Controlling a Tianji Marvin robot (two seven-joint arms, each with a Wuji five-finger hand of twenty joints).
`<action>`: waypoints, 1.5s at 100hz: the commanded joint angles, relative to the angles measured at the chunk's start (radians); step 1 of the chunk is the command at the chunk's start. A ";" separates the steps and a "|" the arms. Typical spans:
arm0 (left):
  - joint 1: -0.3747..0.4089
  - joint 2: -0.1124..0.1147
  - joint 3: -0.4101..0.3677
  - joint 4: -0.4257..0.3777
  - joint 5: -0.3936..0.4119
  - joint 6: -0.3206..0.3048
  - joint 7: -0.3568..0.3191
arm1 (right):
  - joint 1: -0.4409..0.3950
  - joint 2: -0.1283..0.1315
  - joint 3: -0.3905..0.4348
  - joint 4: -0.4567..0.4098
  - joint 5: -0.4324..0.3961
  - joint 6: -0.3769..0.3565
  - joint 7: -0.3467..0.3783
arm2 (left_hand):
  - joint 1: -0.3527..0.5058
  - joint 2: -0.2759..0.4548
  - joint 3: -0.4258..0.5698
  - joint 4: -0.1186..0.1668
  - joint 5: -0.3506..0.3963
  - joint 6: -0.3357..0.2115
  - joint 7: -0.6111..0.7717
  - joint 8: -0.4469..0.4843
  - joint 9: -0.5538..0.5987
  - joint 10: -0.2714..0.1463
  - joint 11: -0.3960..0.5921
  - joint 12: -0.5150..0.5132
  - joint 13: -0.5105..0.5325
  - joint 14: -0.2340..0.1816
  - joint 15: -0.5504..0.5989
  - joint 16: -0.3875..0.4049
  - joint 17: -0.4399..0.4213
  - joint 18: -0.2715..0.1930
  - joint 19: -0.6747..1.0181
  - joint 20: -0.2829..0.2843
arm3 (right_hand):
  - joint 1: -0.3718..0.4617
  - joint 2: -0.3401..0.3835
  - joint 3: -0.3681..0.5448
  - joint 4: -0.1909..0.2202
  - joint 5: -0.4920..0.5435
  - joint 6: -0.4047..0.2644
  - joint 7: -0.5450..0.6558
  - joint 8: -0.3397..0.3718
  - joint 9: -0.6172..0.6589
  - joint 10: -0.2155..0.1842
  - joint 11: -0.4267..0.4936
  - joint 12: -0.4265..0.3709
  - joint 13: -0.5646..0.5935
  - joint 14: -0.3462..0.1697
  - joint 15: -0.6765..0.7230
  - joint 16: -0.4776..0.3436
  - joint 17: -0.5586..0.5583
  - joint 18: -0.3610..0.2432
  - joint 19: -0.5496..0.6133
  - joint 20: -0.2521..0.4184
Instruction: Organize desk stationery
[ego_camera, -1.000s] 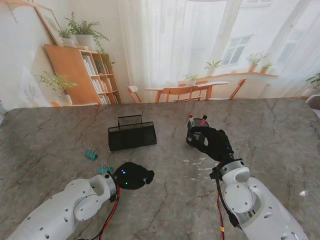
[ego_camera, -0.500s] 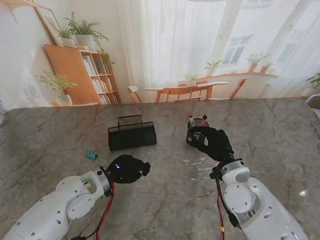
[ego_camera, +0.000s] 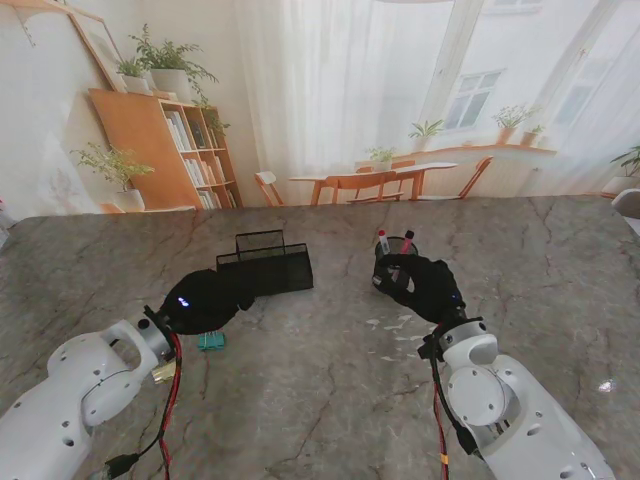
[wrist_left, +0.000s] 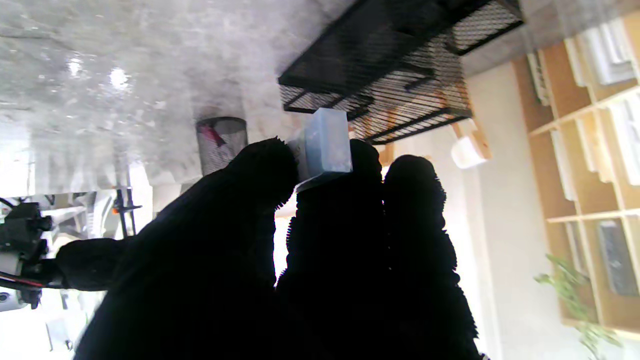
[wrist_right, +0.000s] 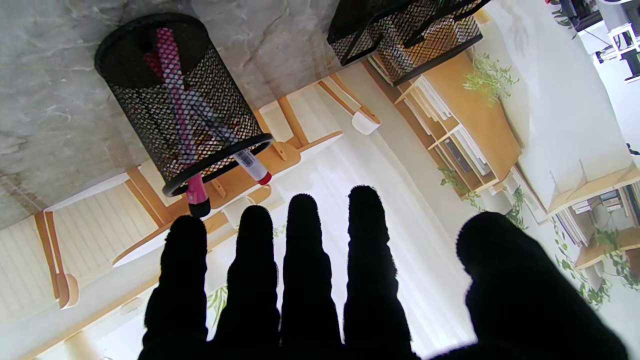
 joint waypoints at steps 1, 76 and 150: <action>-0.011 0.010 -0.014 0.002 0.002 0.014 0.014 | 0.002 0.001 -0.004 0.005 -0.002 -0.007 0.018 | 0.085 -0.001 0.016 0.115 -0.045 0.000 0.022 0.002 0.003 -0.053 0.019 0.005 -0.015 -0.049 -0.008 0.005 0.001 -0.071 0.012 0.018 | 0.010 0.035 -0.024 -0.021 0.001 -0.001 0.009 0.020 0.002 0.003 0.018 0.010 0.012 -0.001 0.003 0.011 -0.016 0.005 0.020 -0.007; -0.337 -0.008 0.140 0.373 -0.157 0.200 0.040 | 0.036 0.011 -0.042 0.032 -0.021 -0.004 0.059 | 0.111 0.005 -0.018 0.113 -0.048 0.012 0.020 0.002 -0.005 -0.038 0.012 0.014 0.001 -0.052 -0.010 -0.002 0.023 -0.082 0.014 0.020 | 0.010 0.038 -0.027 -0.020 0.000 0.000 0.010 0.021 -0.001 0.005 0.018 0.010 0.007 -0.002 0.004 0.011 -0.018 0.003 0.021 -0.008; -0.584 -0.064 0.425 0.656 -0.375 0.424 0.078 | 0.069 0.007 -0.056 0.075 0.025 0.011 0.083 | 0.180 0.032 -0.115 0.059 -0.062 0.043 0.016 0.000 -0.016 -0.011 -0.031 0.011 0.013 -0.044 -0.011 -0.030 0.051 -0.082 0.036 0.012 | 0.010 0.035 -0.027 -0.020 0.006 0.000 0.012 0.021 -0.002 0.004 0.017 0.009 0.007 -0.003 0.004 0.010 -0.019 0.003 0.021 -0.008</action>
